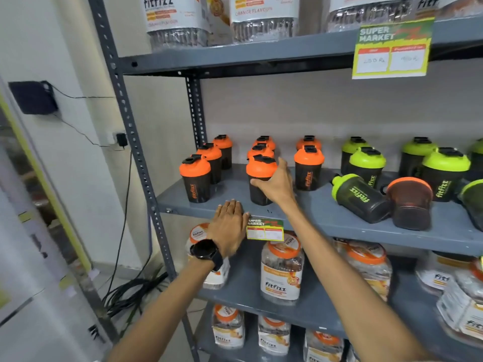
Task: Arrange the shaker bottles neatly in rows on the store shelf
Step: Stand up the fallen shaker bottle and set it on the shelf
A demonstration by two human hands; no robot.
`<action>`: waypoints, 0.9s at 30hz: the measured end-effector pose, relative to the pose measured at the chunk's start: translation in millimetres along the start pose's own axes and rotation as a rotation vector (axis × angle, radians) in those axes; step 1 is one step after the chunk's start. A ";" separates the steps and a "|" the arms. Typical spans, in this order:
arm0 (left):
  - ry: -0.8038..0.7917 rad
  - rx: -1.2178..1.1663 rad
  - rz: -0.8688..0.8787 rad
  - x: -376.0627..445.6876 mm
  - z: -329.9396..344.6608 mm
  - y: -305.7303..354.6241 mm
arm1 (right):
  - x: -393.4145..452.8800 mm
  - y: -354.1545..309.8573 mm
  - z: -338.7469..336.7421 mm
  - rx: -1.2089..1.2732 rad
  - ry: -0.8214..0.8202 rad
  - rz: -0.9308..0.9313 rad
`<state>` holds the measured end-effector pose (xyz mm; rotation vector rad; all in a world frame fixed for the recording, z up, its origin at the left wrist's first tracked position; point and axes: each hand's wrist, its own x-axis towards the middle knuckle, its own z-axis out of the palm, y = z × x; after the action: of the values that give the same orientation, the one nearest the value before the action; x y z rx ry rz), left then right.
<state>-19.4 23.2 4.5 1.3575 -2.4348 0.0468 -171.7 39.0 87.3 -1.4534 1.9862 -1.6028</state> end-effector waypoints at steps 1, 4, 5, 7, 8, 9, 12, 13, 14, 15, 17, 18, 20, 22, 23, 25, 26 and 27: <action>-0.020 -0.006 0.013 2.3 -1.8 -8.2 | 1.2 1.2 2.7 -0.006 0.001 0.004; -0.048 0.014 0.047 7.0 -4.7 -28.3 | 2.7 3.1 9.5 -0.018 0.035 0.002; -0.047 0.016 0.049 7.6 -4.4 -32.6 | 1.9 2.2 12.4 -0.021 0.052 0.007; -0.042 0.019 0.060 7.8 -2.6 -37.8 | 0.2 -0.6 21.5 -0.024 0.093 0.018; -0.040 0.017 0.065 7.5 -1.4 -38.5 | -1.2 -2.3 26.8 -0.033 0.120 0.025; -0.038 0.015 0.067 7.2 -0.9 -38.4 | -2.1 -3.7 32.1 -0.053 0.153 0.025; -0.035 0.012 0.074 5.3 -2.0 -35.7 | -3.6 -5.5 44.4 -0.117 0.235 0.019; -0.036 0.012 0.079 4.2 -2.6 -34.6 | -4.3 -4.5 46.6 -0.125 0.247 0.016; -0.032 0.017 0.087 2.6 -2.8 -33.5 | -5.8 -3.2 47.4 -0.130 0.254 0.007; -0.022 0.026 0.096 0.8 -2.6 -31.8 | -8.0 -1.3 46.9 -0.132 0.259 -0.007; 0.012 0.048 0.121 -3.8 0.1 -25.1 | -14.7 3.4 42.3 -0.117 0.272 -0.041; 0.027 0.052 0.134 -6.2 2.0 -19.4 | -18.8 5.8 37.8 -0.098 0.278 -0.057; 0.063 0.050 0.168 -11.5 6.1 -3.9 | -28.2 11.4 24.2 -0.075 0.280 -0.094; 0.105 0.040 0.211 -15.4 8.4 16.7 | -36.5 20.0 3.9 -0.095 0.294 -0.155; 0.117 0.027 0.232 -16.1 9.2 28.4 | -39.9 25.7 -9.5 -0.114 0.307 -0.184; 0.129 0.012 0.279 -16.4 11.9 53.1 | -43.9 37.7 -41.8 -0.183 0.345 -0.222; 0.133 0.010 0.304 -16.2 13.6 66.1 | -44.4 42.8 -60.1 -0.229 0.369 -0.228; 0.130 0.009 0.324 -15.7 15.3 79.3 | -44.5 47.7 -79.7 -0.274 0.393 -0.222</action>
<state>-82.1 75.8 -3.8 0.9197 -2.5177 0.2192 -229.6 120.1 61.1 -1.6028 2.4133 -1.8909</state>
